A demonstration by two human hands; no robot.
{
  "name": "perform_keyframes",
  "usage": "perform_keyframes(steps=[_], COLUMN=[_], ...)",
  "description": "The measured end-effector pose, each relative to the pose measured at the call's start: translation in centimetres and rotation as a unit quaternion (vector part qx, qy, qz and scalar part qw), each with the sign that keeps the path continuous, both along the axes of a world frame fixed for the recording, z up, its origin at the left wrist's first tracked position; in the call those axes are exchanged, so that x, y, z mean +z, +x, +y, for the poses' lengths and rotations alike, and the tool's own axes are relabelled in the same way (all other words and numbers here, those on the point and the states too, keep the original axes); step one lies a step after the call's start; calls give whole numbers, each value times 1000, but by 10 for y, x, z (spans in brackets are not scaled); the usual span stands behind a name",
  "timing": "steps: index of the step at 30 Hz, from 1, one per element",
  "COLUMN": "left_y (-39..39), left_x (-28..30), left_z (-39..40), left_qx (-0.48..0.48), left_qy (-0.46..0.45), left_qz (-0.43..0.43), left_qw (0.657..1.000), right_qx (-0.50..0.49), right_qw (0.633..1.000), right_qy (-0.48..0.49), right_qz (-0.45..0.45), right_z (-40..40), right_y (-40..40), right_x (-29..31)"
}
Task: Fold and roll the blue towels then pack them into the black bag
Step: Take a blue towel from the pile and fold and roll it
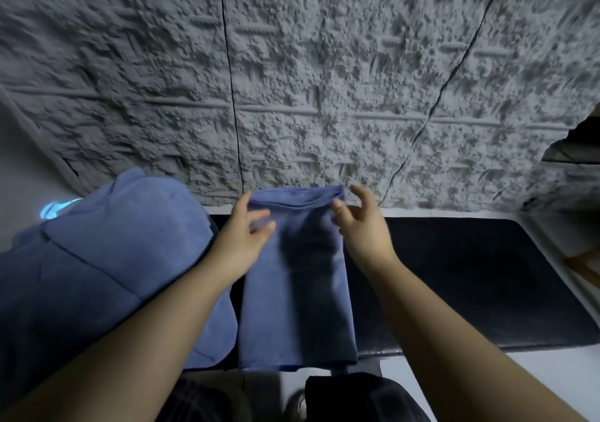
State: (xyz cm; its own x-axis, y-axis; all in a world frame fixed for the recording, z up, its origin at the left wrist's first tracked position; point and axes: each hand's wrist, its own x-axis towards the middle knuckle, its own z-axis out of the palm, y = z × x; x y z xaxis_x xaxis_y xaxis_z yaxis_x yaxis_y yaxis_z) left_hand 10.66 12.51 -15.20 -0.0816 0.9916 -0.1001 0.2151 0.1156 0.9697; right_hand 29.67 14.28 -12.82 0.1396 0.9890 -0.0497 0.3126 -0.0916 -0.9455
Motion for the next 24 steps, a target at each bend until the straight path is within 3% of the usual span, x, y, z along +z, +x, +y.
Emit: perform_keyframes(steps=[4, 10, 15, 20, 24], left_y=[11, 11, 8, 8, 10], left_x=[-28, -45, -44, -53, -55], left_z=[-39, -98, -127, -142, -134], left_qx=[-83, -123, -187, -239, -194], left_qy=[0, 91, 117, 186, 190], left_qz=[59, 191, 218, 396, 333], left_qw=[995, 970, 950, 867, 903], right_qx=[75, 164, 223, 208, 239], right_qw=[994, 970, 944, 932, 919], right_qy=[-17, 48, 83, 69, 13], right_qz=[-79, -174, -228, -288, -312], right_z=[-36, -106, -138, -143, -148], right_y=[-2, -7, -5, 12, 24], right_x=[-16, -37, -51, -55, -52])
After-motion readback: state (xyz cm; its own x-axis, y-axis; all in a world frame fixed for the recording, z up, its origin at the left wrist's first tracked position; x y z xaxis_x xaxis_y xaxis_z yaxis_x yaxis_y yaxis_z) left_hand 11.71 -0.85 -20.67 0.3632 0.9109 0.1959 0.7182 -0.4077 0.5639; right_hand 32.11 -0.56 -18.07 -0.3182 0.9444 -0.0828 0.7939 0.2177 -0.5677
